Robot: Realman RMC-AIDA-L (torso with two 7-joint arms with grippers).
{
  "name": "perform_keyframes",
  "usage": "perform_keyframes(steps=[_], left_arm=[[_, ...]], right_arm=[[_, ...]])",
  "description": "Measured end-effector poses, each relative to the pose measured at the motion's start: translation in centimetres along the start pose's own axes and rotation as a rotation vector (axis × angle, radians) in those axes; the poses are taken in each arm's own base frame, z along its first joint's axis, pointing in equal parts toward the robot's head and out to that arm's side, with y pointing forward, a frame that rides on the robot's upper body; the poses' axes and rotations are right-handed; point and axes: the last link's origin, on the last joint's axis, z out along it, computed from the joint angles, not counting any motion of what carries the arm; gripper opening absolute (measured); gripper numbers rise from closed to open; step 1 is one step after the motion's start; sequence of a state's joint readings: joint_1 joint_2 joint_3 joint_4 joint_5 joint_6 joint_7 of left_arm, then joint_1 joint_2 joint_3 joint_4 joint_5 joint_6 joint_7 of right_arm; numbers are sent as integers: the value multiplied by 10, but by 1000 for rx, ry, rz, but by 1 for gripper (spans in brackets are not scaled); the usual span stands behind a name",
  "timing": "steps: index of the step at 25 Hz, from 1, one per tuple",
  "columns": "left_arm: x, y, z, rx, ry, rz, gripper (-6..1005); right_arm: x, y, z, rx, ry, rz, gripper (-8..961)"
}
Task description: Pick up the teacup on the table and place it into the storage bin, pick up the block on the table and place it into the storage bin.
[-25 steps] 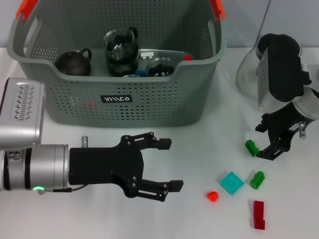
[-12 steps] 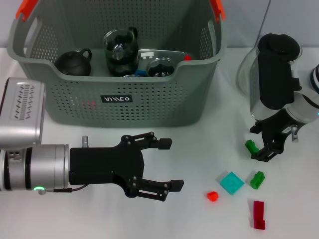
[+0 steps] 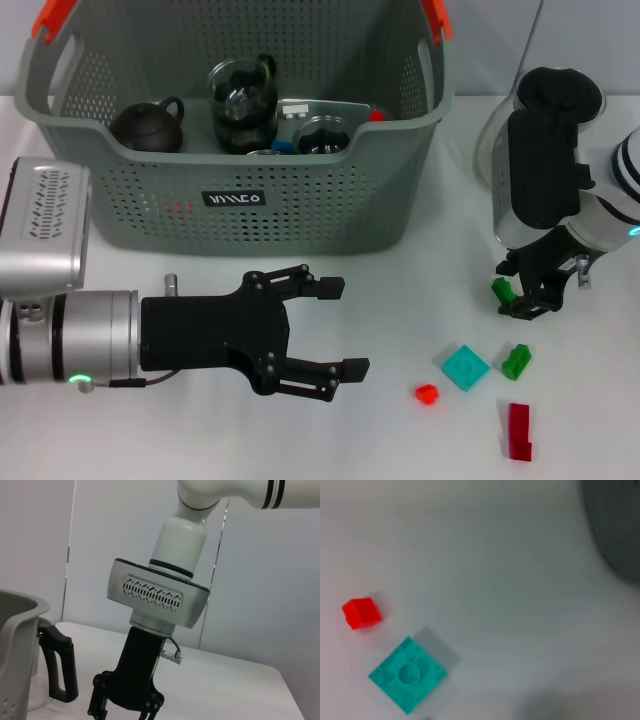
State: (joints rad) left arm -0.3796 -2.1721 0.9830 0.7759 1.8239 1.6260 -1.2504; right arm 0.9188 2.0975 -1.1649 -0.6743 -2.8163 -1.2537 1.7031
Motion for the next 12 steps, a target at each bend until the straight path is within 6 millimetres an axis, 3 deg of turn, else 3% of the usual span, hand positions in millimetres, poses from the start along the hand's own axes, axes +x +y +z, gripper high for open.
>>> perform_keyframes(steps=[12], left_arm=[[1, -1, -1, 5, 8, -2, 947]], right_arm=[[-3, 0, 4, 5, 4, -12, 427]])
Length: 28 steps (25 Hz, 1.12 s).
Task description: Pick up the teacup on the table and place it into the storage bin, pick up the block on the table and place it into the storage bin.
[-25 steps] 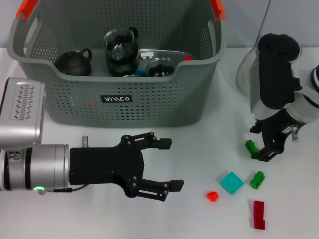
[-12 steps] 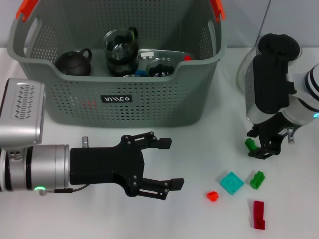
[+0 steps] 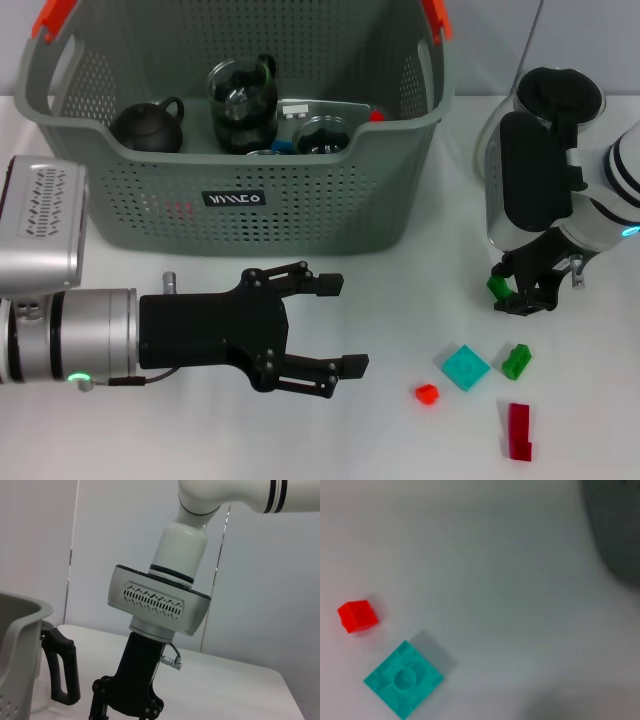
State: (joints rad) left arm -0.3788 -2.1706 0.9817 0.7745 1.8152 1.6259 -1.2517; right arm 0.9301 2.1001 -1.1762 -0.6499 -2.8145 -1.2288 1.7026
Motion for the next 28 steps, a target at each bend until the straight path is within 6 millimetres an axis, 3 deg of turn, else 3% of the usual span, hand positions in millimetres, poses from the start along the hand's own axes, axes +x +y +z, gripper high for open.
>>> perform_keyframes(steps=[28], left_arm=[[1, 0, -2, 7, 11, -3, 947]], right_arm=[[-1, -2, -2, 11, 0, 7, 427]])
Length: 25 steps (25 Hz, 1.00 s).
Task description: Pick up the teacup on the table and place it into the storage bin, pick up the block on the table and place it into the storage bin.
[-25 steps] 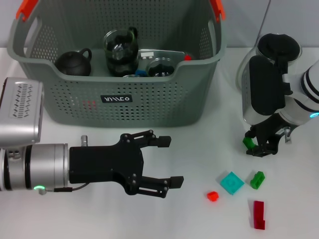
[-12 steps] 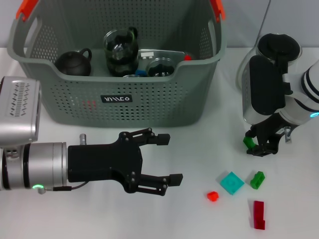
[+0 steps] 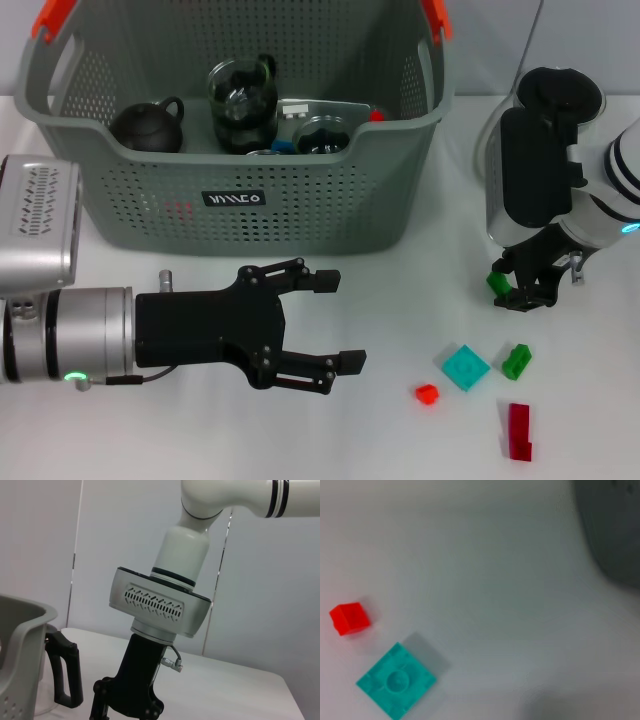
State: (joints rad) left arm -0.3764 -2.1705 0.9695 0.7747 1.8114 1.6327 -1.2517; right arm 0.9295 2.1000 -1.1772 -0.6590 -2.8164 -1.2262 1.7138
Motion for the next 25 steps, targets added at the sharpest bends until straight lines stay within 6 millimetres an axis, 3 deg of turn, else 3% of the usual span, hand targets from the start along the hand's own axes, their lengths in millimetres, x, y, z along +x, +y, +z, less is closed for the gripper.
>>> perform_keyframes(steps=[14, 25], left_arm=[[-2, 1, -2, 1, -3, -7, 947], [-23, 2, -32, 99, -35, -59, 947]], right_arm=[[-3, -5, -11, 14, -30, 29, 426], [-45, 10, -66, -88, -250, 33, 427]])
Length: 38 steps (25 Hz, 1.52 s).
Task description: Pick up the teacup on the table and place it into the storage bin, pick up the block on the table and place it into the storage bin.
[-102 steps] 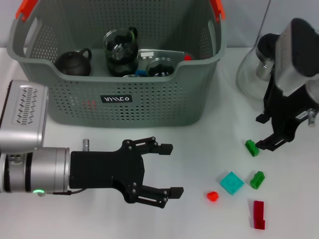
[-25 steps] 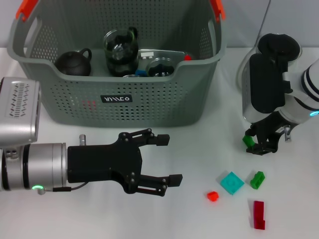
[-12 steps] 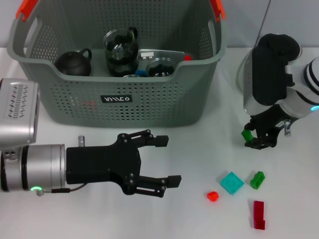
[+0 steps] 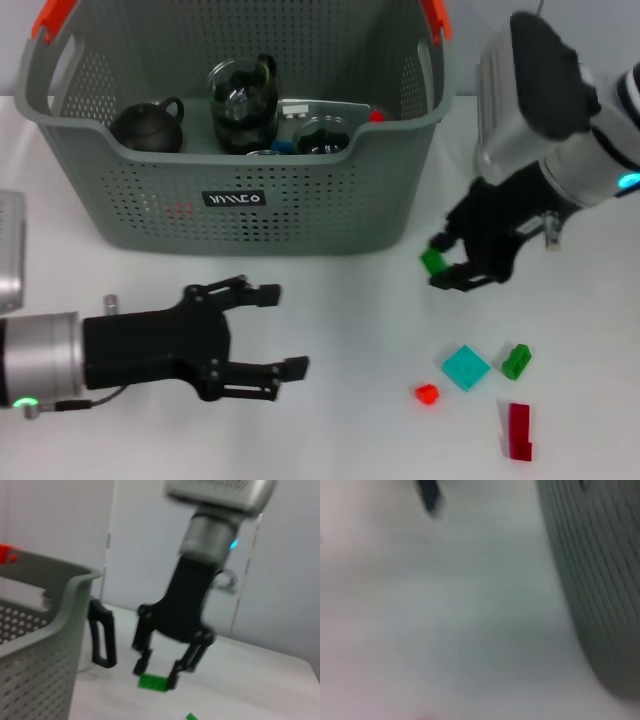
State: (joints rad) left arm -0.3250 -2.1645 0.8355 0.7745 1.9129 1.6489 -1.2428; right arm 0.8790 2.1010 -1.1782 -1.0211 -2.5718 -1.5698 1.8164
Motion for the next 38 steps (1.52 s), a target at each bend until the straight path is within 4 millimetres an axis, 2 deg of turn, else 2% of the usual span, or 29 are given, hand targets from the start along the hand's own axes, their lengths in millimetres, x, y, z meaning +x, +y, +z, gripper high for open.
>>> perform_keyframes(steps=[2, 7, 12, 16, 22, 25, 28, 30, 33, 36, 38], left_arm=[[-3, 0, -6, 20, 4, -10, 947], [-4, 2, -10, 20, 15, -10, 947], [-2, 1, -8, 13, 18, -5, 947], [0, 1, -7, 9, 24, -3, 947], [2, 2, -7, -2, 34, 1, 947], [3, 2, -7, -6, 36, 2, 947], [4, 2, -7, -8, 38, 7, 947], [5, 2, -7, -10, 40, 11, 947], [6, 2, -7, -14, 41, 14, 947], [7, 3, -6, -25, 44, 17, 947], [8, 3, -6, -27, 45, 19, 947]], right_arm=[[-16, 5, -10, -20, -66, -19, 427], [-72, 11, -38, -35, -285, -81, 427], [-125, -8, -65, 112, -444, -99, 426], [-143, -35, -71, 264, -493, -47, 427], [-136, -58, -58, 381, -443, 7, 483], [-130, -61, -55, 399, -433, 16, 613], [-127, -59, -66, 418, -463, 9, 719], [-121, -51, -77, 416, -509, 0, 758], [-103, -29, -93, 357, -568, -29, 817], [-76, 0, -106, 254, -601, -61, 876], [-50, 23, -108, 160, -593, -69, 915]])
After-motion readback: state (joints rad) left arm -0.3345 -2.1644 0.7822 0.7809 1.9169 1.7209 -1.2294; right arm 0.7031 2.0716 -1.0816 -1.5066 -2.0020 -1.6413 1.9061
